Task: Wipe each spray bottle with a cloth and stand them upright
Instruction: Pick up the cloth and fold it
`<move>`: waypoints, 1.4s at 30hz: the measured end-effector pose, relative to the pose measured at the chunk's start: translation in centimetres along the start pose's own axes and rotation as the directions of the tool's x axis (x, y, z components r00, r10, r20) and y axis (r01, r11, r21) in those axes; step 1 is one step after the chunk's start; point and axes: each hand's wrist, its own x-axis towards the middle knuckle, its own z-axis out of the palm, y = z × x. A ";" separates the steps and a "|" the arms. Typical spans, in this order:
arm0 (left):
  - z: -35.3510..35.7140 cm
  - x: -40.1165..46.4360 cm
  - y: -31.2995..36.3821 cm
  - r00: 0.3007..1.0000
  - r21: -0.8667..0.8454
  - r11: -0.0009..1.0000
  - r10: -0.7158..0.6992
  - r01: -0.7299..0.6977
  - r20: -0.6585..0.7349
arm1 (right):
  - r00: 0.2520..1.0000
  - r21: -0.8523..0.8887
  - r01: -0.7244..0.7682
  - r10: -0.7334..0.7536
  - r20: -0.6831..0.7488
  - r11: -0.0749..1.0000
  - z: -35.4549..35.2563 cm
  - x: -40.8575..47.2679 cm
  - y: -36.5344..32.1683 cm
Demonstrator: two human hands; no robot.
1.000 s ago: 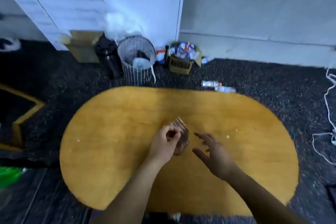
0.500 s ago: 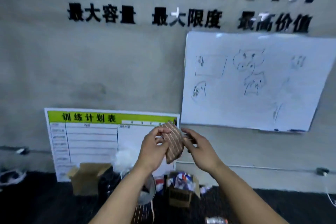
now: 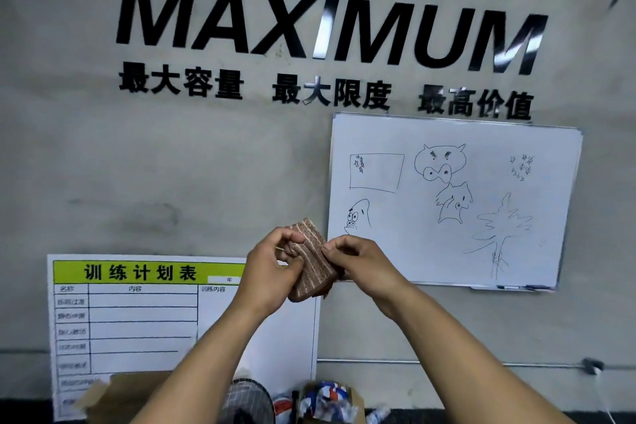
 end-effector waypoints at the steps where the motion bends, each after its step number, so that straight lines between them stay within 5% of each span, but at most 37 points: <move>1: 0.1 0.1 0.0 1.000 0.012 1.000 0.017 -0.017 -0.002 | 1.000 -0.007 0.023 -0.023 0.008 1.000 -0.2 0.1 -0.1; 9: 1.0 0.6 -1.1 0.999 0.100 0.994 0.032 -0.033 0.005 | 0.972 -0.308 0.215 -0.233 -0.023 0.927 -1.5 0.9 0.2; 14: 2.1 0.2 -0.6 0.968 0.076 0.994 0.060 -0.081 0.242 | 0.941 -0.495 0.334 -0.317 0.120 0.802 -2.7 0.6 0.9; 19: 3.0 0.0 -0.3 0.939 0.007 0.998 -0.065 0.067 0.338 | 0.944 -0.504 0.322 -0.312 0.107 0.801 -3.6 0.7 1.6; 25: 3.8 0.0 0.2 0.935 -0.171 0.963 -0.144 0.208 0.325 | 0.973 -0.275 0.149 -0.190 -0.129 0.950 -4.6 0.5 2.0; 28: 4.1 0.0 0.0 0.935 -0.219 0.945 -0.170 0.245 0.313 | 0.982 0.148 0.013 0.015 -0.188 0.989 -4.1 -0.4 1.6; 30: 4.3 0.0 0.0 0.944 -0.235 0.942 -0.170 0.240 0.283 | 0.983 0.341 -0.140 0.172 -0.066 0.930 -3.7 -1.1 1.3; 33: 4.2 0.2 0.0 0.961 -0.260 0.939 -0.173 0.227 0.214 | 0.954 0.290 -0.301 0.282 0.106 0.908 -3.5 -1.9 1.8; 38: 4.3 0.0 0.7 0.934 -0.390 0.851 -0.285 0.351 0.217 | 0.978 0.355 -0.199 0.210 0.007 0.914 -3.5 -1.3 2.6; 42: 4.5 -1.1 0.9 0.882 -0.331 0.838 -0.321 0.434 0.344 | 0.978 0.436 -0.175 0.205 -0.023 0.883 -3.2 -1.3 2.3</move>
